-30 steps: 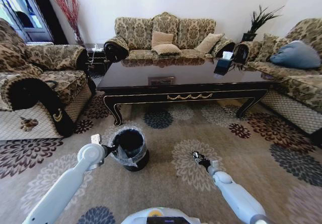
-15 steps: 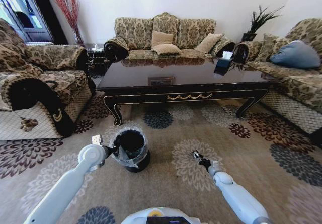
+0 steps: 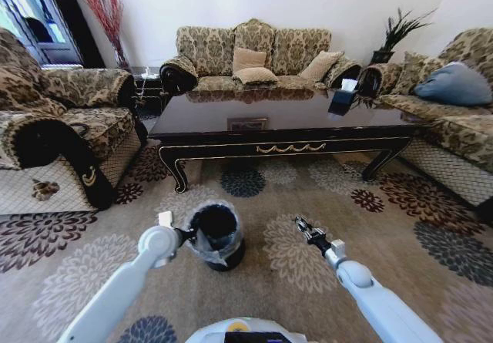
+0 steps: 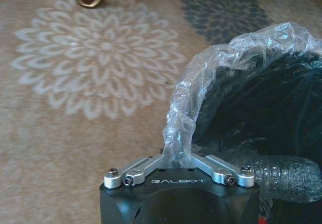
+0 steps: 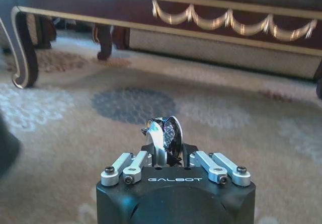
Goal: Move to the front of the table and pick up the trash from the floor, then place it into the trash bin.
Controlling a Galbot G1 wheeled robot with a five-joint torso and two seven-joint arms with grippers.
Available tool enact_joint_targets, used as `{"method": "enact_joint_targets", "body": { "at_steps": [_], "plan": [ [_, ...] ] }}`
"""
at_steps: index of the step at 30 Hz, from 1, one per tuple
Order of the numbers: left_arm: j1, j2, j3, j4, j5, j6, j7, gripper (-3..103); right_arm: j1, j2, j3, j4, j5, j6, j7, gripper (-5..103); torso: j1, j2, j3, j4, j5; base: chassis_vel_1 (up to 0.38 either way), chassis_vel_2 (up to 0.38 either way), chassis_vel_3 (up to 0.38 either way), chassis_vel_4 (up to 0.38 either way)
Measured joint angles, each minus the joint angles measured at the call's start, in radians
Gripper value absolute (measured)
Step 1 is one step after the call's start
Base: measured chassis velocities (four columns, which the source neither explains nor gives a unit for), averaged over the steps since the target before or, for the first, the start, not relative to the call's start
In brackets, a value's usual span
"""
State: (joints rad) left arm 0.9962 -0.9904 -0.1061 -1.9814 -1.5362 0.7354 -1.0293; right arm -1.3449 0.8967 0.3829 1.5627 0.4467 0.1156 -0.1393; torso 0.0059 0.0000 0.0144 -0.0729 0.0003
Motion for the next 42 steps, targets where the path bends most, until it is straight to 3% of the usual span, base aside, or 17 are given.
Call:
{"method": "enact_joint_targets", "body": {
  "at_steps": [8, 11, 17, 24, 32, 33, 35, 40, 42],
  "plan": [
    [-0.097, -0.056, 0.138, 0.051, 0.017, 0.0, -0.024, 0, -0.176, -0.038, 0.13, 0.28, 0.003, 0.006, 0.002, 27, 0.0, 0.0, 0.0, 0.001, -0.0004, 0.0, 0.0, 0.0, 0.0],
    [-0.138, -0.105, 0.206, 0.081, 0.027, 0.0, -0.046, 0, -0.257, -0.04, 0.176, 0.401, -0.007, 0.013, 0.002, 27, 0.0, 0.0, 0.0, 0.0007, -0.0002, 0.0, 0.0, 0.0, 0.0],
    [-0.195, -0.169, 0.315, 0.093, 0.035, 0.0, -0.08, 0, -0.352, -0.031, 0.187, 0.548, -0.079, 0.016, -0.004, 27, 0.0, 0.0, 0.0, 0.0006, -0.0004, 0.0, 0.0, 0.0, 0.0],
    [-0.218, -0.169, 0.39, 0.05, 0.027, 0.0, -0.098, 0, -0.387, -0.006, 0.159, 0.576, -0.17, 0.026, -0.011, 27, 0.0, 0.0, 0.0, 0.0008, -0.0002, 0.0, 0.0, 0.0, 0.0],
    [-0.203, -0.152, 0.389, 0.033, 0.027, 0.0, -0.099, 0, -0.413, 0.022, 0.133, 0.585, -0.227, 0.03, -0.011, 26, 0.0, 0.0, 0.0, 0.0008, -0.0003, 0.0, 0.0, 0.0, 0.0],
    [-0.201, -0.15, 0.388, 0.03, 0.026, 0.0, -0.099, 0, -0.416, 0.022, 0.132, 0.585, -0.23, 0.03, -0.011, 31, 0.0, 0.0, 0.0, 0.0008, -0.0003, 0.0, 0.0, 0.0, 0.0],
    [-0.198, -0.149, 0.387, 0.028, 0.026, 0.0, -0.099, 0, -0.418, 0.022, 0.131, 0.585, -0.232, 0.03, -0.011, 31, 0.0, 0.0, 0.0, 0.0007, -0.0004, 0.0, 0.0, 0.0, 0.0],
    [-0.178, -0.137, 0.374, 0.021, 0.031, 0.0, -0.097, 0, -0.423, 0.023, 0.131, 0.576, -0.236, 0.03, -0.011, 58, 0.0, 0.0, 0.0, 0.0007, -0.0004, 0.0, 0.0, 0.0, 0.0],
    [-0.176, -0.134, 0.371, 0.019, 0.032, 0.0, -0.096, 0, -0.425, 0.025, 0.131, 0.575, -0.237, 0.03, -0.011, 64, 0.0, 0.0, 0.0, 0.0006, -0.0004, 0.0, 0.0, 0.0, 0.0]
  ]
}}
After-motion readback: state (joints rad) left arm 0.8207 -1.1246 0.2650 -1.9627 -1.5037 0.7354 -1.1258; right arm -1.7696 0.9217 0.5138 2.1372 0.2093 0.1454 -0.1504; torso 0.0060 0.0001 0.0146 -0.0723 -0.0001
